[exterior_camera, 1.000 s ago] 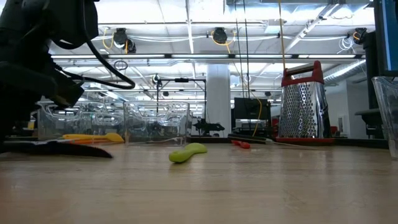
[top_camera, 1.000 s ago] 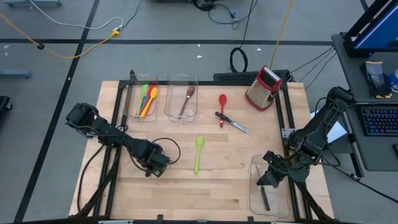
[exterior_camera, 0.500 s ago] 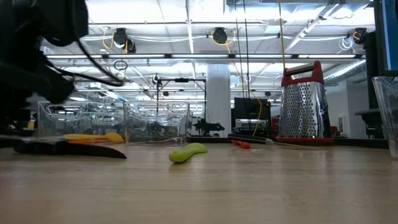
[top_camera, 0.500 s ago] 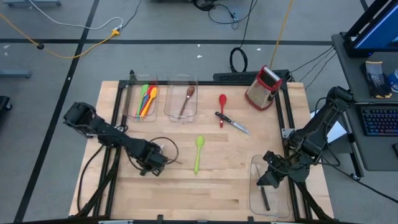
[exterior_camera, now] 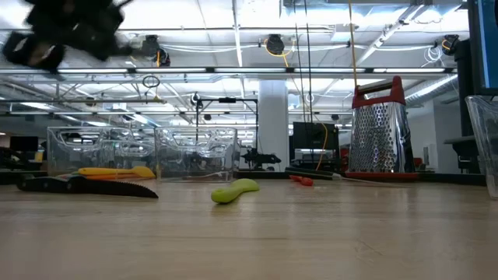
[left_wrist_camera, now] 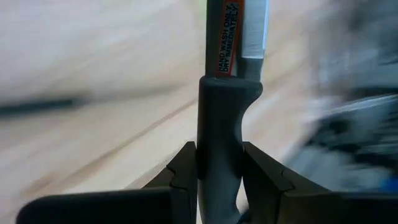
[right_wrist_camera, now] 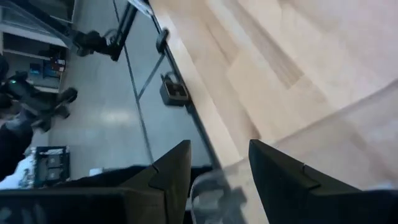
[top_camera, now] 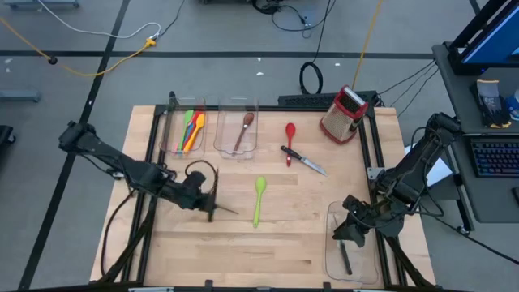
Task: Pick & Place Kitchen Items
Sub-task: Put the knife into the bottom transparent bin
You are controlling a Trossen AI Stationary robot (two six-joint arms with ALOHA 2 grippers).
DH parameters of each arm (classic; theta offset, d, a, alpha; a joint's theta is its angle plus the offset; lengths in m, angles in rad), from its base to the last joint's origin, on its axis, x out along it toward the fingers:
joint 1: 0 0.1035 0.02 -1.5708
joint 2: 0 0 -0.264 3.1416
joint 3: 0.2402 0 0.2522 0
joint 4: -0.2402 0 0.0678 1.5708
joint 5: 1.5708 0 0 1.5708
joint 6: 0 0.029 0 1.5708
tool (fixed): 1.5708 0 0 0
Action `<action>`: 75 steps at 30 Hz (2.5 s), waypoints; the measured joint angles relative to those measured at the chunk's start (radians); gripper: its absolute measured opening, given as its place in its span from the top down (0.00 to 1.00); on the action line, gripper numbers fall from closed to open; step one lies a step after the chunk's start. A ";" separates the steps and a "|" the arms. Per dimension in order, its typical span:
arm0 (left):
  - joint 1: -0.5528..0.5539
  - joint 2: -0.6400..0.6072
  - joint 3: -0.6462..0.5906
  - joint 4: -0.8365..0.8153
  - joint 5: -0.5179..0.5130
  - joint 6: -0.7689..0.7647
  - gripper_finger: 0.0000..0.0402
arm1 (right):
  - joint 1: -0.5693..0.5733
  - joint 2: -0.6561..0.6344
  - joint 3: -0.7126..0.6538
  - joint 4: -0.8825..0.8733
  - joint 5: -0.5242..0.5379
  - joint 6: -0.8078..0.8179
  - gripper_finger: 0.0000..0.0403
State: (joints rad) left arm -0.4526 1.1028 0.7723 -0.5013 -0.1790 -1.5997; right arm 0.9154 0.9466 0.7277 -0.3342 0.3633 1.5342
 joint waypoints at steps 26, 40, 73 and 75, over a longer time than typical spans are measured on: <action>0.084 0.322 0.025 1.164 -0.207 0.367 0.79 | -0.086 0.000 0.000 0.108 0.289 -0.185 0.61; 0.164 0.577 0.440 0.931 -0.029 0.522 0.79 | -0.210 0.000 0.000 0.250 0.286 -0.419 0.61; 0.254 0.686 0.588 0.723 -0.083 0.552 0.79 | -0.383 0.007 0.000 0.381 0.133 -0.594 0.61; 0.259 0.688 0.587 0.732 -0.067 0.558 0.79 | -0.400 0.017 0.000 0.383 0.114 -0.610 0.61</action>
State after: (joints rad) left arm -0.1932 1.7908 1.3594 0.2306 -0.2458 -1.0412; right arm 0.5150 0.9634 0.7280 0.0490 0.4777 0.9239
